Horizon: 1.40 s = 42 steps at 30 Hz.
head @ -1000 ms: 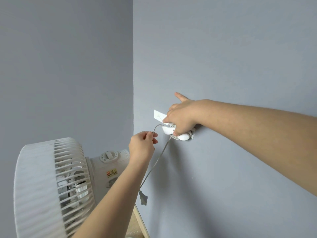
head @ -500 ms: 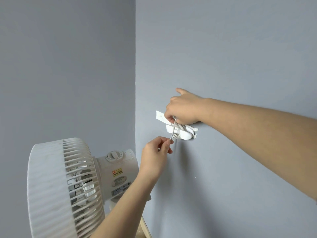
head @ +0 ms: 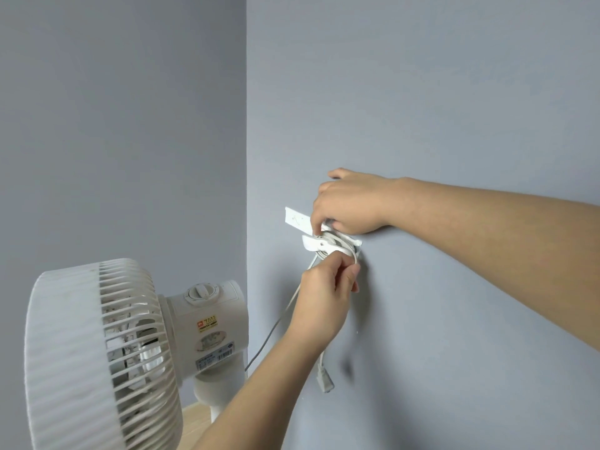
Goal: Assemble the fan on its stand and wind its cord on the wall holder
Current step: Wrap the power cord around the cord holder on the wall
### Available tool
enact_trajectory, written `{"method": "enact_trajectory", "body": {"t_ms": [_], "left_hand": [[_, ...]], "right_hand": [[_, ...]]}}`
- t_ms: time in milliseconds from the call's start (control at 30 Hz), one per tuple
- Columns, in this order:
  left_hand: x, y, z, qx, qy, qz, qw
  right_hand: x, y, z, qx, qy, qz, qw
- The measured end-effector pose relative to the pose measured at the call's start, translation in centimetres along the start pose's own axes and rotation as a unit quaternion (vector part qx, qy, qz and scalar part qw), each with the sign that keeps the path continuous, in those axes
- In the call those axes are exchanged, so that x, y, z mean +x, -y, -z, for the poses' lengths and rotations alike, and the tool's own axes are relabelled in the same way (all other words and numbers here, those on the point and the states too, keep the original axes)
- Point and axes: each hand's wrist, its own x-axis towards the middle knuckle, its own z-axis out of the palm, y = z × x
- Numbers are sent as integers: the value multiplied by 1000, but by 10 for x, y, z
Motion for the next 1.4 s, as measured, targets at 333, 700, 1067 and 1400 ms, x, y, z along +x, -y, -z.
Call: {"method": "enact_trajectory", "body": {"t_ms": [333,700,1067,1400], "left_hand": [[-8,16,-10,123,14,-43,991],[-3,28,-20,299,-14,-67,952],[7,63,-1,125,-27,224,966],[5,81,14,105,-118,257,953]], "right_hand": [[1,1,2,4,3,-7,1000],[2,-2,1,-11,22,1,1000],[-1,5,0,-42,55,1,998],[5,8,-9,-45,73,-6,996]]}}
